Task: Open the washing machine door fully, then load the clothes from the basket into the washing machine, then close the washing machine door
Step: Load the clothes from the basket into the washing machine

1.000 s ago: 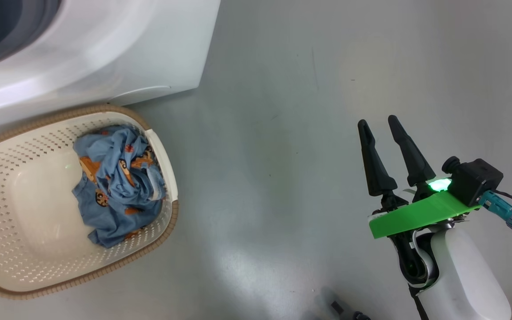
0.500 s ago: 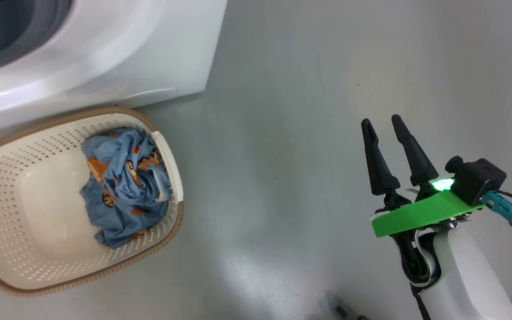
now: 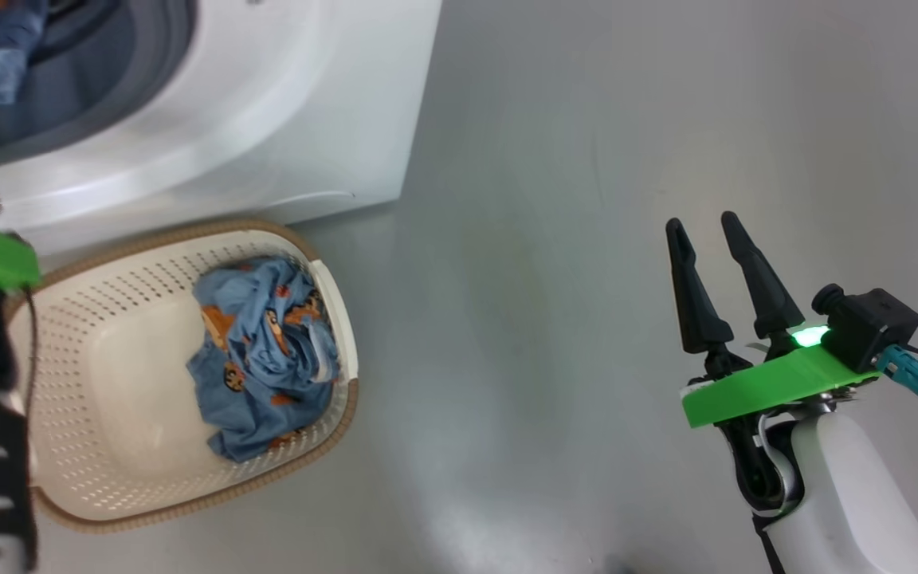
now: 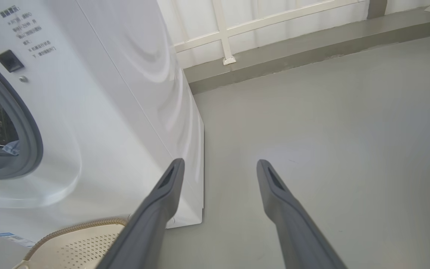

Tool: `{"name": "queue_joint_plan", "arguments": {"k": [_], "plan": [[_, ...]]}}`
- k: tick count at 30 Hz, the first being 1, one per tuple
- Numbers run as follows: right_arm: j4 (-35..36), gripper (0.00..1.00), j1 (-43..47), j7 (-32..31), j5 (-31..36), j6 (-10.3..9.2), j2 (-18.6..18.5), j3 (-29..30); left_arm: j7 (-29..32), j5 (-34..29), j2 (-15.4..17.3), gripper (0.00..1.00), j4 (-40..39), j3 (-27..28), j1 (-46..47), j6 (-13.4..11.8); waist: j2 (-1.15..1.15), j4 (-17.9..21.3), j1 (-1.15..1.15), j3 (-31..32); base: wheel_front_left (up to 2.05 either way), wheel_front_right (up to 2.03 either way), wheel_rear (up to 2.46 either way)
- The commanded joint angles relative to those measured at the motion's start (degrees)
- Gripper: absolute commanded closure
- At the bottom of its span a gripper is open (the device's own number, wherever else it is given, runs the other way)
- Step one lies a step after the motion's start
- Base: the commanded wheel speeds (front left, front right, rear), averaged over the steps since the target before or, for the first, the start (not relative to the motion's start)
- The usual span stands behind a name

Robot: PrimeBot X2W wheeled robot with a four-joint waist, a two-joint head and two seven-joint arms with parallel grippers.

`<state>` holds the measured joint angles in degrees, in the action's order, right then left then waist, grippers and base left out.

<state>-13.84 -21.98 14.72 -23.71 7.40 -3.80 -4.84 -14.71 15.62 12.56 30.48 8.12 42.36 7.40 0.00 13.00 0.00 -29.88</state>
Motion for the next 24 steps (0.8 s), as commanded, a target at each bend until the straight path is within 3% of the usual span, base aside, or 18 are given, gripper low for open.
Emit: {"name": "queue_joint_plan", "arguments": {"k": [1,10,24], "plan": [[0.9,0.0,2.0,0.3,0.9,0.09,-0.5,-0.9,-0.3,-1.0,1.7,0.0,-2.3,1.2,-2.6,0.1,0.0,-1.6,0.0,2.3,0.0,0.0,0.0],[-0.3,0.0,5.1,0.3,0.7,0.09,-3.0,-0.8,-0.3,-1.5,-2.9,0.0,-6.2,2.6,-13.9,0.1,0.0,-4.3,0.0,9.0,0.0,0.0,0.0],[-1.4,0.0,10.9,0.3,-0.1,0.09,-6.1,-0.3,-0.3,-1.8,-4.7,0.0,-10.7,1.6,-26.5,0.1,0.0,-7.8,0.0,18.0,0.0,0.0,0.0]]}}
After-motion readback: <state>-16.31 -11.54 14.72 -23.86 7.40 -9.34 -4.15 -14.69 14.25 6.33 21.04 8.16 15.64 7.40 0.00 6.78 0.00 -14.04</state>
